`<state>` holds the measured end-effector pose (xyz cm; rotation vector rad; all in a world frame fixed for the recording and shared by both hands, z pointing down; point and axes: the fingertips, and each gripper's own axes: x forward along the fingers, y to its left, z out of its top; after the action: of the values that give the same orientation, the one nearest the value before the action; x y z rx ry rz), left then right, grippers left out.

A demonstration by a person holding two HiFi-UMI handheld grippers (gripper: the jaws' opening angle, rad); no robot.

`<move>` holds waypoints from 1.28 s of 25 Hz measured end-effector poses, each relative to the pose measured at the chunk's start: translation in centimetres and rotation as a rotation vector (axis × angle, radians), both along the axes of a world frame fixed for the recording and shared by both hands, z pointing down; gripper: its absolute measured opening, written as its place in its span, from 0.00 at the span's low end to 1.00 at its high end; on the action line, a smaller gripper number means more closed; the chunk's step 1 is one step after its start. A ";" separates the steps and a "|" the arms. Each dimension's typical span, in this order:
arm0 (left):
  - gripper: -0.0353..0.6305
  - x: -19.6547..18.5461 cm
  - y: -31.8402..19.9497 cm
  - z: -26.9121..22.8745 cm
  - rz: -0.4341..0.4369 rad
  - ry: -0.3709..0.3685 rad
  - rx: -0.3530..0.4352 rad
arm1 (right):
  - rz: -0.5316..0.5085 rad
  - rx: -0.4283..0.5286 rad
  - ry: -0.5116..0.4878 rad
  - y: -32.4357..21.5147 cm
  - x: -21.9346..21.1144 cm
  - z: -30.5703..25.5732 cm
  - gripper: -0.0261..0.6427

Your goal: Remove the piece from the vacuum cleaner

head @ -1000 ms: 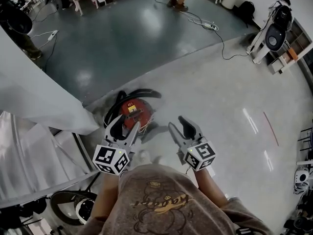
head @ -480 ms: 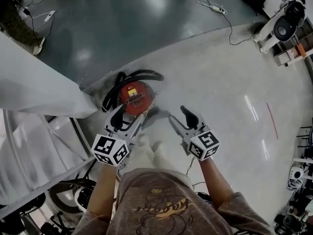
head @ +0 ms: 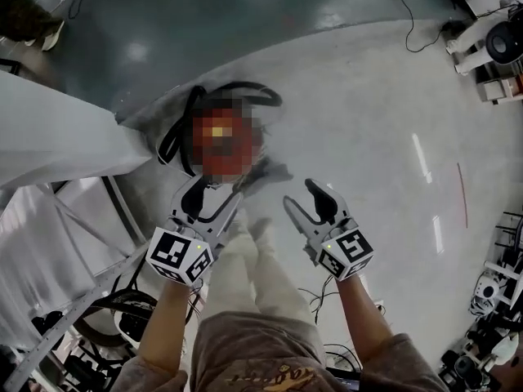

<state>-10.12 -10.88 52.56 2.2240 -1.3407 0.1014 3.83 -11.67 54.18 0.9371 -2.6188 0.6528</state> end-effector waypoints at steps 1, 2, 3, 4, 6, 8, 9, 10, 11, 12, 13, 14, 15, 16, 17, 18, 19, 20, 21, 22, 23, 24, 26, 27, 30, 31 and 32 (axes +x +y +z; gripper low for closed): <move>0.46 0.1 -0.2 1.1 0.001 -0.002 -0.012 | -0.006 -0.008 0.004 -0.1 -0.1 1.0 0.36; 0.46 0.2 -0.3 2.2 0.003 -0.007 -0.025 | -0.015 -0.014 0.009 -0.2 -0.2 1.9 0.36; 0.46 0.4 -0.3 3.3 0.006 -0.012 -0.038 | -0.026 -0.017 0.016 -0.2 -0.4 2.8 0.36; 0.46 0.5 -0.3 4.4 0.009 -0.015 -0.051 | -0.041 -0.020 0.024 -0.3 -0.6 3.7 0.36; 0.46 0.9 -0.3 6.7 0.016 -0.011 -0.077 | -0.074 -0.028 0.042 -0.4 -1.0 5.7 0.36; 0.46 1.6 0.0 9.2 0.032 0.001 -0.099 | -0.111 -0.041 0.065 -0.3 -1.4 8.3 0.36; 0.46 2.0 0.2 10.6 0.040 0.008 -0.109 | -0.131 -0.047 0.082 -0.2 -1.5 9.8 0.36; 0.46 2.5 0.3 12.1 0.045 0.014 -0.118 | -0.153 -0.053 0.101 -0.2 -1.5 11.5 0.36; 0.46 2.9 0.4 13.6 0.050 0.018 -0.129 | -0.173 -0.060 0.120 -0.2 -1.5 13.1 0.36; 0.46 3.3 0.4 15.0 0.054 0.018 -0.141 | -0.192 -0.070 0.135 -0.2 -1.5 14.6 0.36; 0.46 3.6 0.5 16.2 0.059 0.015 -0.154 | -0.207 -0.081 0.148 -0.2 -1.5 15.9 0.36; 0.46 3.8 0.5 17.4 0.064 0.009 -0.168 | -0.222 -0.091 0.159 -0.2 -1.4 17.1 0.36; 0.46 4.0 0.5 18.5 0.070 0.002 -0.182 | -0.238 -0.097 0.174 -0.3 -1.4 18.3 0.36; 0.46 4.1 0.6 19.6 0.077 -0.004 -0.195 | -0.260 -0.098 0.196 -0.2 -1.4 19.5 0.36; 0.46 4.2 0.8 20.8 0.085 -0.009 -0.207 | -0.287 -0.096 0.227 -0.1 -1.4 20.9 0.36; 0.46 4.4 1.0 22.1 0.092 -0.012 -0.221 | -0.317 -0.092 0.263 0.0 -1.2 22.3 0.36; 0.46 4.7 1.2 23.4 0.099 -0.015 -0.235 | -0.347 -0.087 0.299 0.0 -1.0 23.7 0.36; 0.46 5.0 1.3 24.8 0.105 -0.019 -0.250 | -0.374 -0.085 0.333 0.0 -0.6 25.2 0.36; 0.46 5.4 1.4 26.3 0.111 -0.023 -0.266 | -0.400 -0.087 0.364 -0.1 -0.1 26.7 0.36; 0.46 5.9 1.4 27.7 0.116 -0.028 -0.280 | -0.426 -0.090 0.390 -0.2 0.3 28.2 0.36; 0.46 6.3 1.5 29.1 0.122 -0.032 -0.294 | -0.452 -0.091 0.410 -0.3 0.5 29.5 0.36; 0.46 6.7 1.6 30.3 0.130 -0.038 -0.305 | -0.476 -0.090 0.424 -0.3 0.6 30.6 0.36; 0.45 7.3 2.1 32.1 0.148 -0.052 -0.327 | -0.522 -0.095 0.452 -0.1 0.4 32.1 0.36; 0.45 7.5 2.5 32.9 0.160 -0.060 -0.341 | -0.544 -0.102 0.465 0.2 0.2 32.9 0.36; 0.44 8.3 3.5 36.0 0.204 -0.086 -0.397 | -0.622 -0.126 0.524 1.2 0.3 36.2 0.36; 0.44 8.6 3.8 37.0 0.219 -0.095 -0.414 | -0.657 -0.123 0.546 1.5 0.3 37.1 0.36; 0.44 9.0 4.0 37.8 0.235 -0.104 -0.430 | -0.691 -0.117 0.565 1.7 0.3 37.8 0.36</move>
<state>-1.14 -6.84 90.33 2.0127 -0.9878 0.5442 4.09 -10.00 92.00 0.1056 -2.1425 0.2921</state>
